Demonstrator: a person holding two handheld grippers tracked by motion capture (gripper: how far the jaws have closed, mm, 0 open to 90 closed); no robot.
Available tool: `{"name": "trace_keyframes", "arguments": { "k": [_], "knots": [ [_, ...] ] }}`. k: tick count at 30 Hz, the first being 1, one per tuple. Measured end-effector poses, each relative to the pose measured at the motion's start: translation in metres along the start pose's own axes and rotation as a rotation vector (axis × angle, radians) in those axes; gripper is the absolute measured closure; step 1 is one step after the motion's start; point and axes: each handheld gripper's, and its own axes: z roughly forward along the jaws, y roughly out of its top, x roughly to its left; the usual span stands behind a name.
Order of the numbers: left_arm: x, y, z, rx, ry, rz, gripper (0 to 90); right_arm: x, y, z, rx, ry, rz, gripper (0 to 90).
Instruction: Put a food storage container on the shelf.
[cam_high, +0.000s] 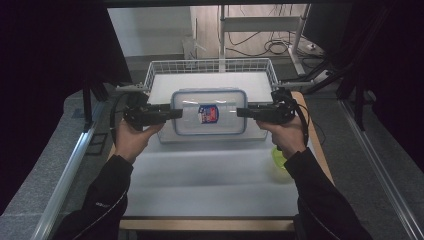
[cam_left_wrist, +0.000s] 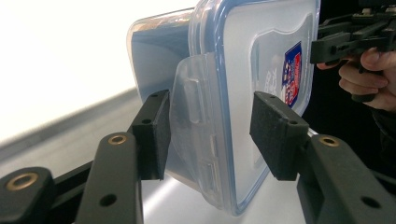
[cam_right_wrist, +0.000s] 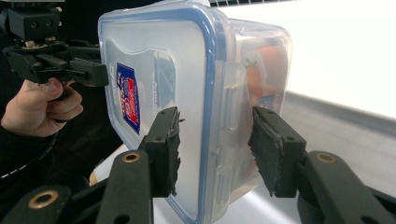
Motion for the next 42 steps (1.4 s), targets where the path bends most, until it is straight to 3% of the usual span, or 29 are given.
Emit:
{"name": "trace_keyframes", "arguments": {
  "k": [6, 16, 27, 36, 39, 42],
  "knots": [
    [0.007, 0.020, 0.003, -0.001, -0.005, 0.003, 49.1, -0.005, 0.020, -0.001, -0.014, -0.006, 0.002, 53.4],
    [0.021, 0.041, 0.011, -0.015, -0.009, -0.013, 49.1, -0.015, 0.048, 0.003, -0.030, -0.023, 0.011, 53.2],
    [0.036, 0.059, 0.021, -0.018, 0.005, -0.031, 49.1, -0.034, 0.064, 0.014, -0.057, -0.014, 0.057, 53.0],
    [0.046, 0.065, 0.026, -0.023, 0.001, -0.054, 49.0, -0.047, 0.071, 0.022, -0.053, -0.004, 0.101, 52.6],
    [0.047, 0.066, 0.026, -0.018, 0.001, -0.044, 49.2, -0.048, 0.073, 0.024, -0.053, -0.011, 0.100, 52.0],
    [0.045, 0.066, 0.027, -0.012, 0.020, -0.008, 48.0, -0.048, 0.073, 0.025, -0.059, -0.019, 0.082, 51.2]
  ]
}}
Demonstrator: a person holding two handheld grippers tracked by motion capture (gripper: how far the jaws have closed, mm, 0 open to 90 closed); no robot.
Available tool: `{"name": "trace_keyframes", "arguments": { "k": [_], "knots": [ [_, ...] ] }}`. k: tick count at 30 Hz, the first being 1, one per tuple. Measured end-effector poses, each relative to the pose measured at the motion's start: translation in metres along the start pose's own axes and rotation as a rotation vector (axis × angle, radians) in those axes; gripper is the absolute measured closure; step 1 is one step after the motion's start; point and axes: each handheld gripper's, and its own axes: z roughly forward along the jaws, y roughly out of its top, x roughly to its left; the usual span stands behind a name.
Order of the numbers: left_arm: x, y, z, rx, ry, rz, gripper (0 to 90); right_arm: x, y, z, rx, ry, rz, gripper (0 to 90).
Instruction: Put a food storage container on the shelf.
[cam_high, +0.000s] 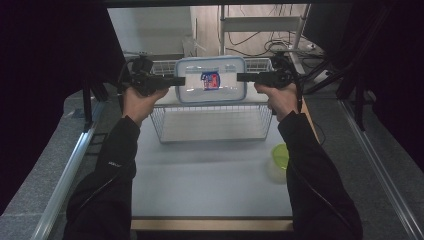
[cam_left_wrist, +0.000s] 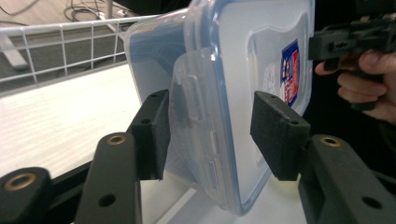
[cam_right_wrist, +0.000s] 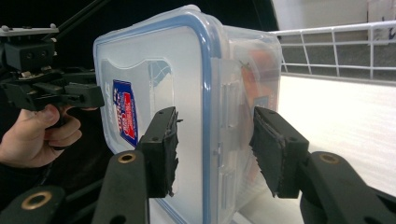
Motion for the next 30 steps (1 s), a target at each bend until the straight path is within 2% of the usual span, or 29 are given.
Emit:
{"name": "trace_keyframes", "arguments": {
  "k": [4, 9, 12, 15, 17, 21, 24, 30],
  "knots": [
    [-0.005, -0.001, 0.001, 0.009, 0.037, 0.056, 45.1, 0.001, -0.001, 0.000, -0.001, -0.004, -0.020, 50.6],
    [-0.006, -0.001, 0.003, 0.016, 0.058, 0.068, 42.3, 0.001, -0.001, 0.001, -0.005, -0.015, -0.033, 50.0],
    [-0.006, -0.002, 0.007, 0.011, 0.070, 0.068, 37.5, 0.004, -0.001, 0.002, 0.004, -0.042, -0.052, 47.7],
    [-0.003, -0.002, 0.009, 0.010, 0.065, 0.049, 35.7, 0.005, -0.003, 0.006, 0.012, -0.068, -0.065, 45.8],
    [-0.001, -0.002, 0.009, 0.013, 0.063, 0.040, 34.3, 0.004, -0.003, 0.008, 0.013, -0.063, -0.070, 45.4],
    [0.002, -0.004, 0.012, 0.014, 0.054, 0.036, 28.6, 0.005, -0.006, 0.012, 0.029, -0.096, -0.090, 44.8],
    [0.004, -0.003, 0.015, 0.019, 0.055, 0.036, 26.5, 0.003, -0.008, 0.013, 0.031, -0.090, -0.085, 44.9],
    [0.006, 0.000, 0.025, 0.050, 0.068, 0.035, 14.1, 0.003, -0.010, 0.014, 0.027, -0.088, -0.078, 44.6]
  ]
}}
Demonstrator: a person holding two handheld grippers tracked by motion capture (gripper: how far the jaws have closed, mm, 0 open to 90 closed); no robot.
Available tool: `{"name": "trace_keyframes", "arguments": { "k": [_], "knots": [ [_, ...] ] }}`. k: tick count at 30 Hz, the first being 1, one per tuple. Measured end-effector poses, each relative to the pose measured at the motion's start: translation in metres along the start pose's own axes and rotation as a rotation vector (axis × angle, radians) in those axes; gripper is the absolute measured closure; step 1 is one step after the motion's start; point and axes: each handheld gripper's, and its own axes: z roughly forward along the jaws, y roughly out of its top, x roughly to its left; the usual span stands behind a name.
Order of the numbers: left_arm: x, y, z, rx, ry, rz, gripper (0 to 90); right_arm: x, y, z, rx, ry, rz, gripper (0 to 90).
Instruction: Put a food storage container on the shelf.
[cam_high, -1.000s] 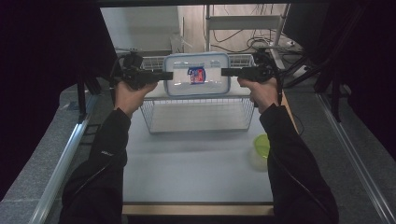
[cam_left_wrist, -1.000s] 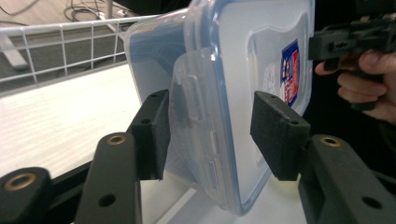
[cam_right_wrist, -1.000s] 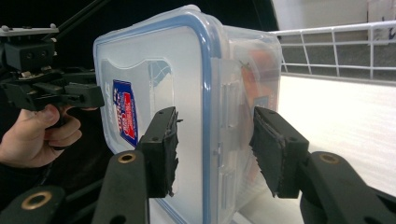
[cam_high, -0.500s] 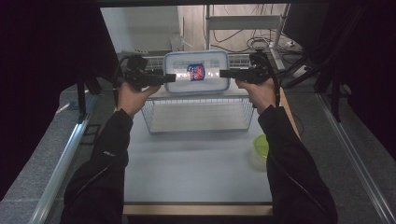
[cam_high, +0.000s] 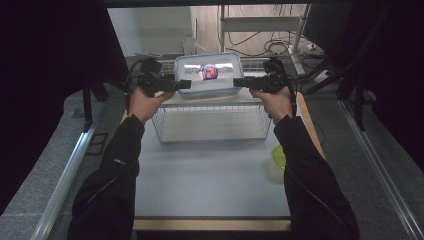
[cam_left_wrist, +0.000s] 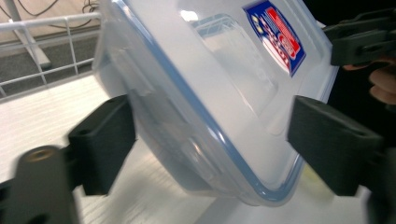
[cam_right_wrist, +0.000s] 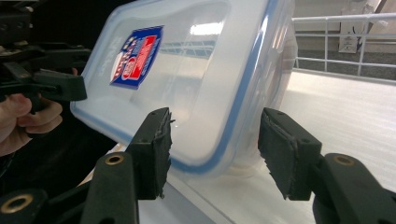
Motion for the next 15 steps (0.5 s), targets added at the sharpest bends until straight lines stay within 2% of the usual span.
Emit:
{"name": "trace_keyframes", "arguments": {
  "k": [3, 6, 7, 9, 10, 11, 15],
  "knots": [
    [0.002, 0.000, 0.005, 0.006, -0.004, -0.016, 6.0, -0.002, -0.002, -0.003, -0.017, 0.016, 0.019, 45.5],
    [0.006, 0.001, 0.006, 0.000, -0.018, -0.040, 1.0, -0.002, -0.003, -0.005, -0.011, 0.011, 0.005, 47.0],
    [0.008, 0.001, 0.005, -0.012, -0.010, -0.055, 0.0, -0.002, -0.004, -0.005, -0.010, 0.009, -0.004, 47.0],
    [0.011, 0.000, 0.001, -0.022, -0.006, -0.043, 0.0, -0.001, -0.005, -0.006, -0.012, 0.011, -0.013, 47.0],
    [0.011, 0.000, -0.001, -0.026, 0.001, -0.029, 2.7, 0.000, -0.005, -0.006, -0.012, 0.008, -0.017, 47.0],
    [0.010, -0.001, -0.004, -0.025, 0.014, -0.010, 3.1, 0.000, -0.005, -0.006, -0.013, 0.007, -0.024, 47.0],
    [-0.001, -0.005, -0.015, -0.046, 0.022, 0.052, 8.0, 0.004, -0.006, -0.005, -0.015, 0.006, -0.049, 47.9]
  ]
}}
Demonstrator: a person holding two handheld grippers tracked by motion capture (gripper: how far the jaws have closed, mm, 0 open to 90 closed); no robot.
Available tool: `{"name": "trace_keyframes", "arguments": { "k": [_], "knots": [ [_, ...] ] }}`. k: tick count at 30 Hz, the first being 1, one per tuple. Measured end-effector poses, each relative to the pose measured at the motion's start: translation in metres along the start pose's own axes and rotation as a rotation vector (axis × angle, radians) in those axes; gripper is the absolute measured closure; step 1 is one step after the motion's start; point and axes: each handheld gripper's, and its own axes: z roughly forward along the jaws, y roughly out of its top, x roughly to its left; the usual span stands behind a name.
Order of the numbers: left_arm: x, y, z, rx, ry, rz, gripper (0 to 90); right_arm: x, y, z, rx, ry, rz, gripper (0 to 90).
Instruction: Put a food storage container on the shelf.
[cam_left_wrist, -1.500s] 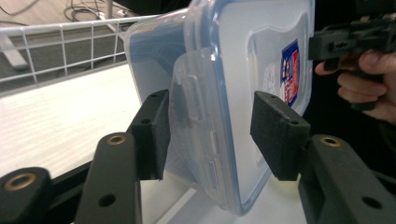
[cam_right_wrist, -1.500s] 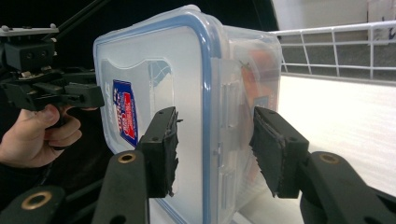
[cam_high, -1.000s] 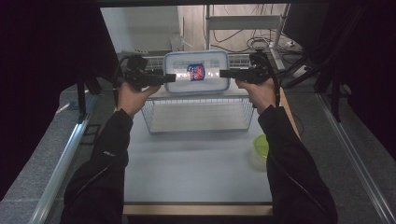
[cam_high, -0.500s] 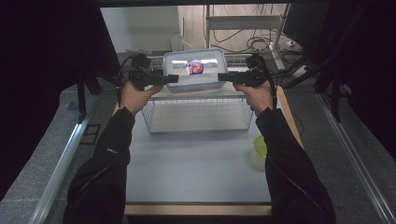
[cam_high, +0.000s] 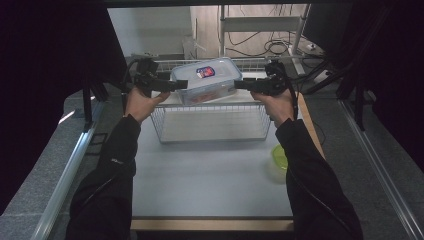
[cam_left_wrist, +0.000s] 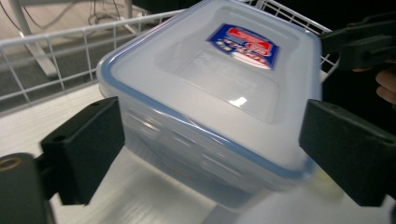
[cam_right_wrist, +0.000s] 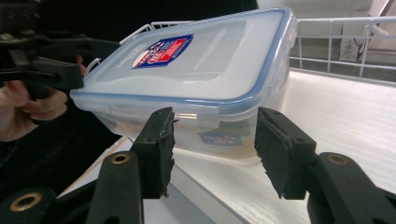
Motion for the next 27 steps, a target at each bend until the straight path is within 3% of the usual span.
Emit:
{"name": "trace_keyframes", "arguments": {
  "k": [4, 10, 14, 16, 18, 27],
  "knots": [
    [-0.014, -0.009, -0.013, -0.038, 0.040, 0.051, 19.9, 0.006, -0.002, 0.000, 0.010, -0.011, -0.039, 51.8],
    [-0.031, -0.031, -0.026, -0.079, 0.040, 0.086, 44.6, 0.011, -0.007, -0.002, 0.017, -0.029, -0.079, 60.4],
    [-0.039, -0.040, -0.022, -0.065, 0.018, 0.108, 64.2, 0.011, -0.010, -0.002, 0.019, -0.034, -0.092, 68.9],
    [-0.042, -0.042, -0.018, -0.050, -0.012, 0.113, 74.3, 0.011, -0.013, -0.001, 0.020, -0.032, -0.093, 73.2],
    [-0.044, -0.042, -0.013, -0.033, 0.002, 0.125, 80.2, 0.011, -0.015, 0.001, 0.026, -0.029, -0.097, 77.7],
    [-0.036, -0.038, 0.006, -0.013, 0.054, 0.093, 85.8, 0.012, -0.019, 0.013, 0.060, -0.048, -0.109, 84.0]
  ]
}}
